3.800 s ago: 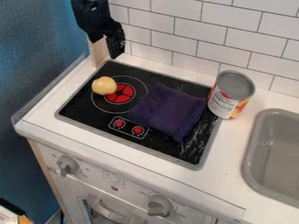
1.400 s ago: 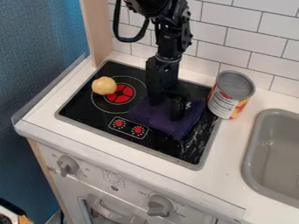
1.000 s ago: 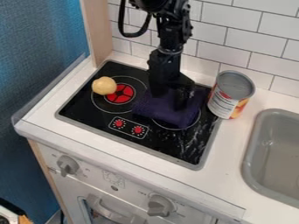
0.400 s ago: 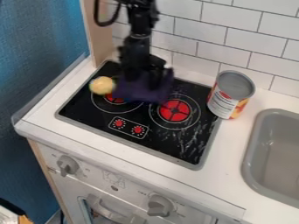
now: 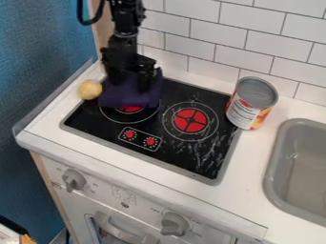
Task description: Moved the violet towel on top of the left burner
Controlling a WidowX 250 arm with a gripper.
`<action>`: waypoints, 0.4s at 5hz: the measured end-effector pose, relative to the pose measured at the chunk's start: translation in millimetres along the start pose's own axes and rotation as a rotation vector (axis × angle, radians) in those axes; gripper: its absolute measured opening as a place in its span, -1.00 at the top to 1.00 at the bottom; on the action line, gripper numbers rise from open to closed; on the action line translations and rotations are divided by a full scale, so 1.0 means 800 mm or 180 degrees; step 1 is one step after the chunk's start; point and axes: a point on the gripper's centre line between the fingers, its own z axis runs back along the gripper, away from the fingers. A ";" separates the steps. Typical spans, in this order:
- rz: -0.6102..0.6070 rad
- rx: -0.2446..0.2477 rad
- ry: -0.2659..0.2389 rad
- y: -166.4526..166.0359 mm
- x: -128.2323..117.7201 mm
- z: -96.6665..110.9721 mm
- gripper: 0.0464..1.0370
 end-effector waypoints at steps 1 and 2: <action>0.0026 0.0031 0.0035 -0.004 -0.003 0.003 -0.92; -0.0055 0.0077 0.0154 0.007 -0.018 0.013 -0.92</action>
